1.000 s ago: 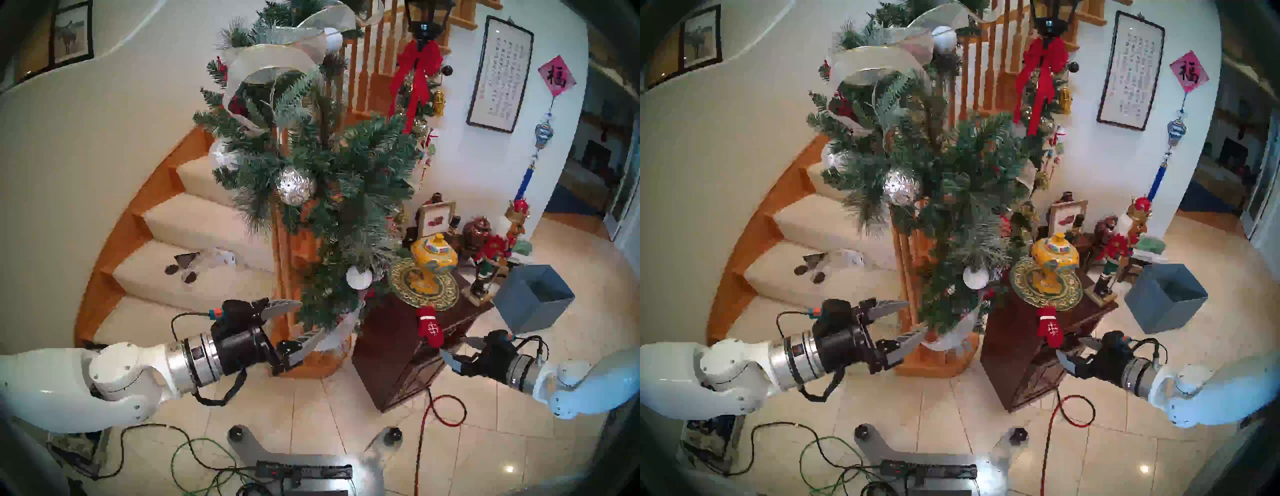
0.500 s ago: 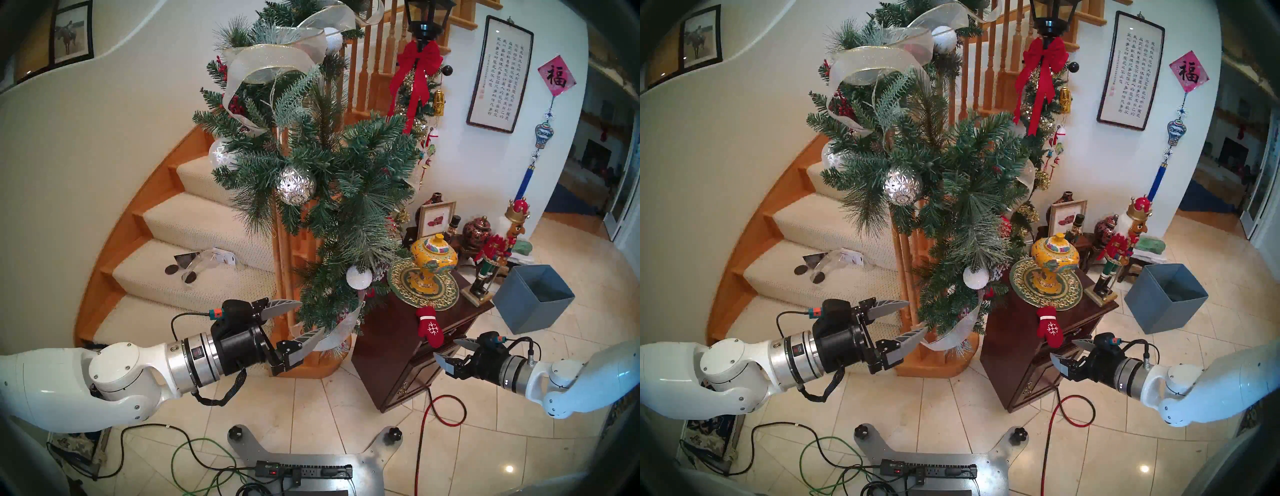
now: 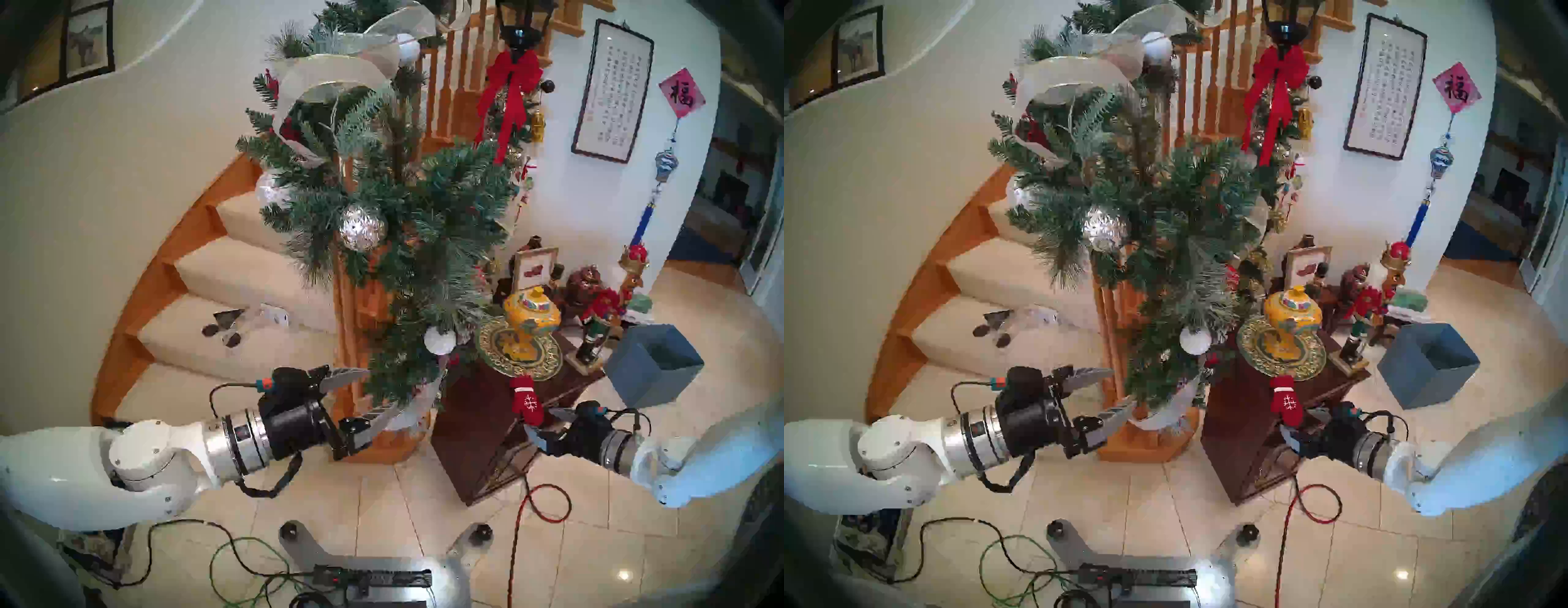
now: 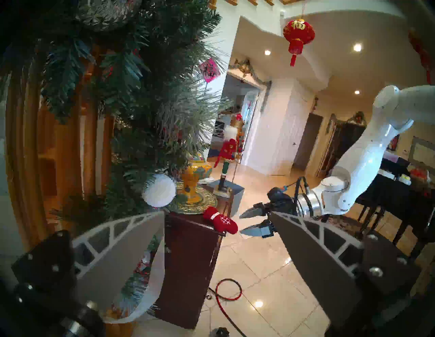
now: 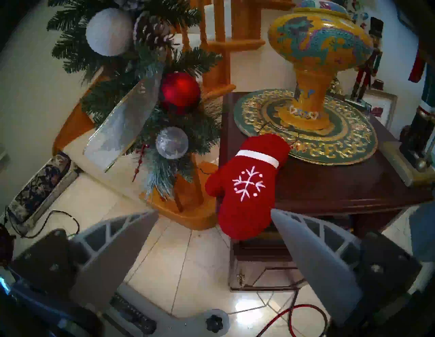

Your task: Hang the ornament onto the Christmas-tree-style decoration

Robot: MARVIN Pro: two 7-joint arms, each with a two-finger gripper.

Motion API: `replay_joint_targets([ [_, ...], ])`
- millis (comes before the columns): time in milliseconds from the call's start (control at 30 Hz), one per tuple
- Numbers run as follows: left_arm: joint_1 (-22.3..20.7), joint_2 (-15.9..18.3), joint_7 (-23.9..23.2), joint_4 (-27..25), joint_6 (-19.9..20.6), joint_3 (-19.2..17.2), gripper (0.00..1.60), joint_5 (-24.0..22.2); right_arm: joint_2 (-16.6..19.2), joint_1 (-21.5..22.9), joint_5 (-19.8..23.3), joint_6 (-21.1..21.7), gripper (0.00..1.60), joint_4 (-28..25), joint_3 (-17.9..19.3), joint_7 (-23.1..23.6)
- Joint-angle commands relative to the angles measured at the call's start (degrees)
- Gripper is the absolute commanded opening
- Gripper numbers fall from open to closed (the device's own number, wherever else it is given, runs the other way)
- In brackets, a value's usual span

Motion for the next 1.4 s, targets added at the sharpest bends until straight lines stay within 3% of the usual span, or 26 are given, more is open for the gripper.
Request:
replay_joint_targets([
  [0,-0.2,0.1,0.0,0.0,-0.1,-0.2,1.60,0.0,-5.3,-6.9,3.3,-5.6,1.60,3.7,2.7,0.5],
  [33,-0.2,0.1,0.0,0.0,-0.1,-0.2,1.60,0.0,-5.6,-6.2,4.0,-6.1,1.60,3.8,1.6,0.7],
  [167,-0.2,0.1,0.0,0.0,-0.1,-0.2,1.60,0.0,-4.7,-9.6,4.7,-8.7,1.60,6.4,4.5,2.2],
  [600,-0.2,0.1,0.0,0.0,-0.1,-0.2,1.60,0.0,-2.5,-9.0,6.1,-10.1,1.60,7.5,4.1,5.0],
  [1367,-0.2,0.1,0.0,0.0,-0.1,-0.2,1.60,0.0,-4.8,-11.0,8.3,-9.8,1.60,9.2,5.2,6.0],
])
